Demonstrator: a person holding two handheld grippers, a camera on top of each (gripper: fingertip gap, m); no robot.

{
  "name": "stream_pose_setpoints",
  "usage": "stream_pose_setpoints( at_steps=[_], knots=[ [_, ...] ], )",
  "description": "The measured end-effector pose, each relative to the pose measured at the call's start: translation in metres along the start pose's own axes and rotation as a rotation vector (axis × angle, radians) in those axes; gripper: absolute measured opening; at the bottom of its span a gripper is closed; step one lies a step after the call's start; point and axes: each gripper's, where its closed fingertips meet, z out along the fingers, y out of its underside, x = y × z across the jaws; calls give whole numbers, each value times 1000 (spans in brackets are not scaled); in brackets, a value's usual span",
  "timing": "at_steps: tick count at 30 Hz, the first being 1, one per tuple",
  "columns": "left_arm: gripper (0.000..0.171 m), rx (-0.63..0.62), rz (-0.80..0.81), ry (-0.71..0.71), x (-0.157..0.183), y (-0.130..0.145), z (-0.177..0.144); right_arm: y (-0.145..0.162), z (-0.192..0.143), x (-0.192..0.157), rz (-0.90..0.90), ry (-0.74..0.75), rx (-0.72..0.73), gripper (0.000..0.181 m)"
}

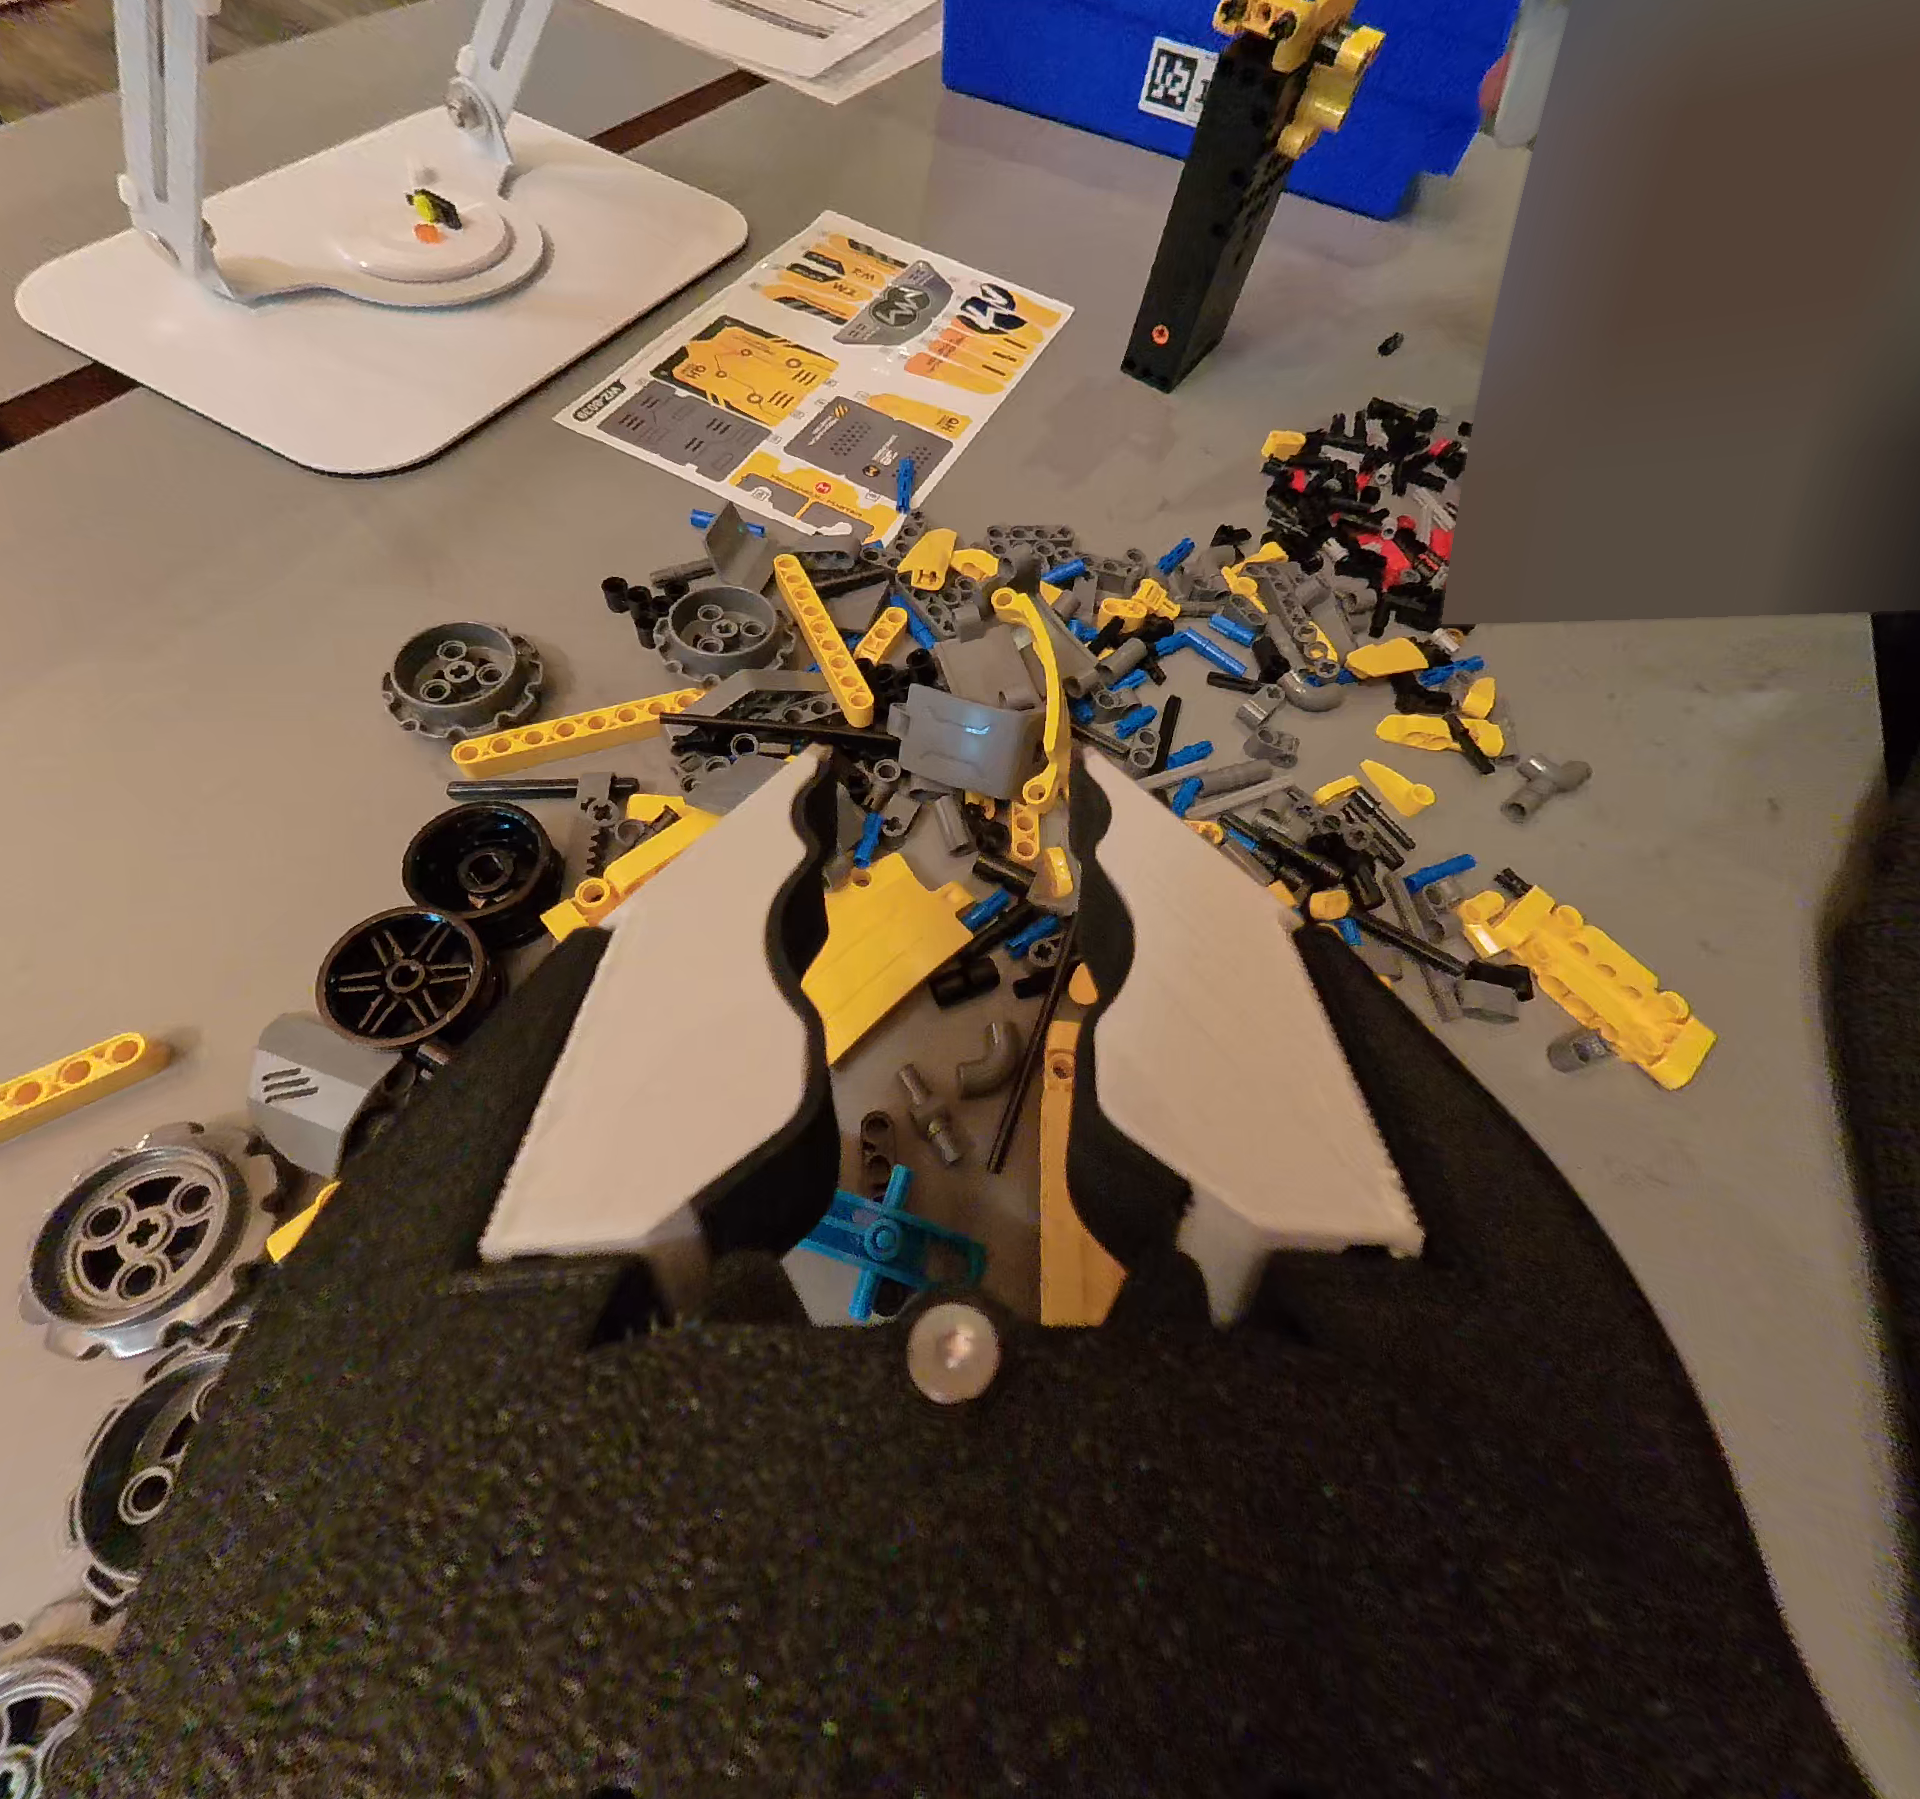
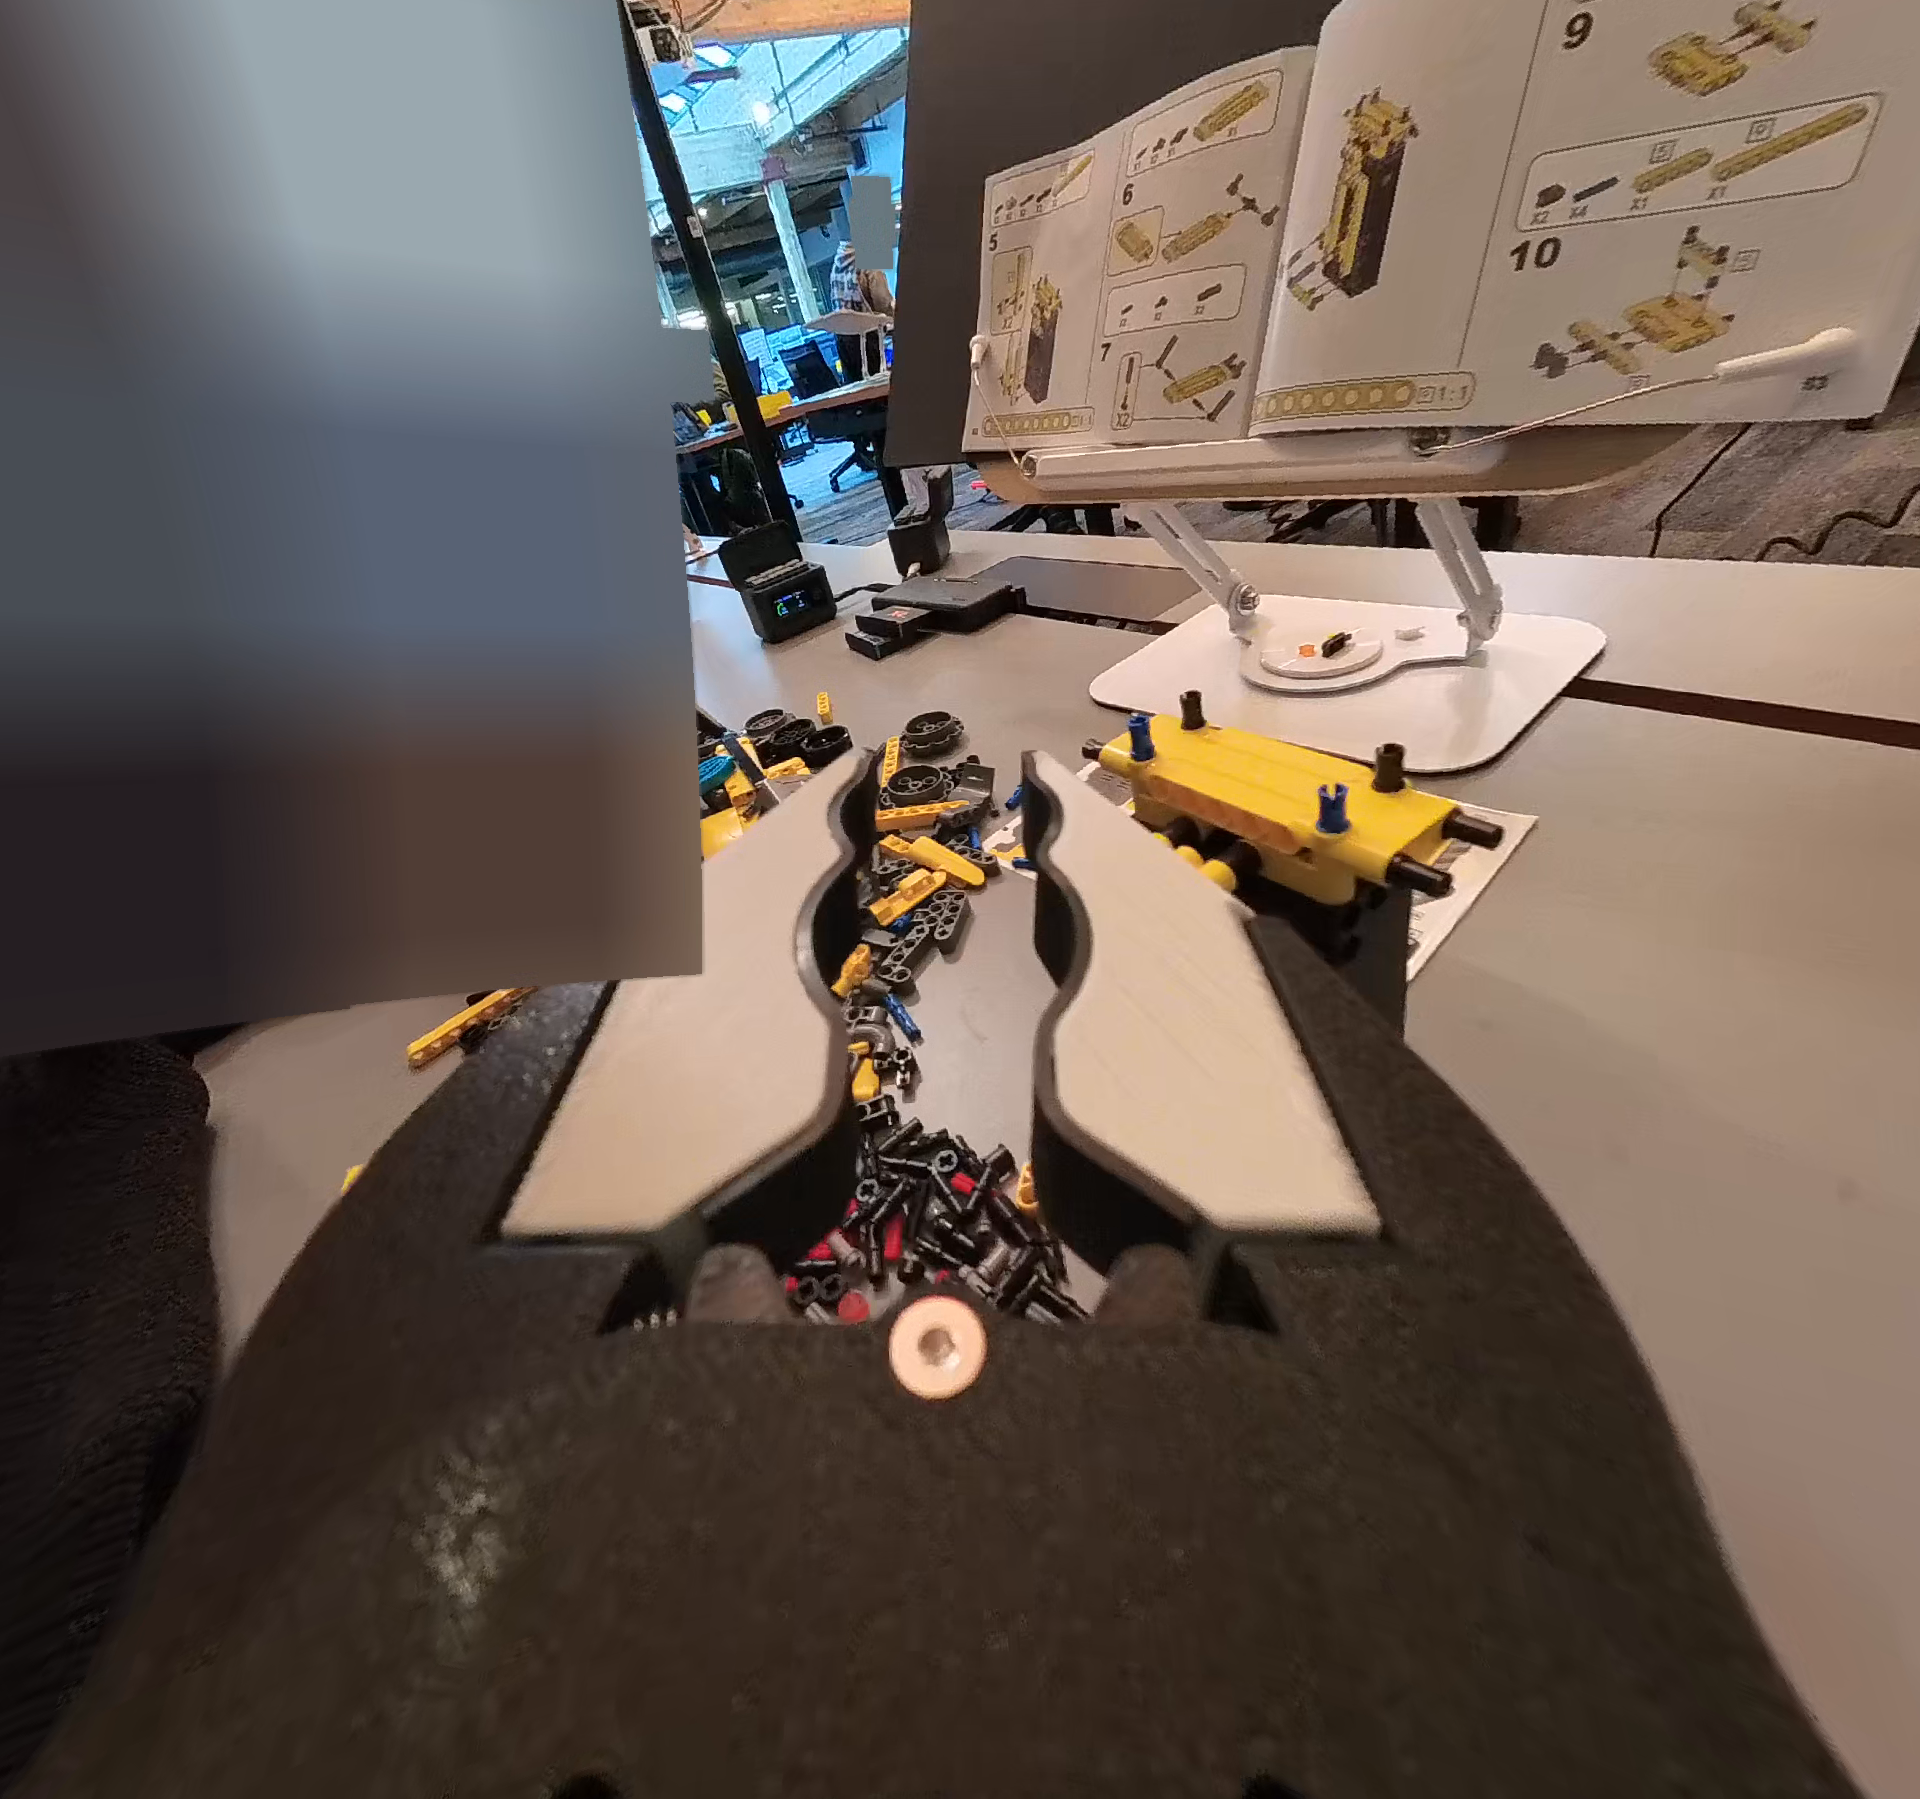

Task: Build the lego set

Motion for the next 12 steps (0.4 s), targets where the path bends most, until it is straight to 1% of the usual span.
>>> stream_pose_setpoints(
  at_steps=[12],
  knots=[
    [44,-31,18,34,6,7,5,0,0,-1,5,-4,2,27]
  ],
)
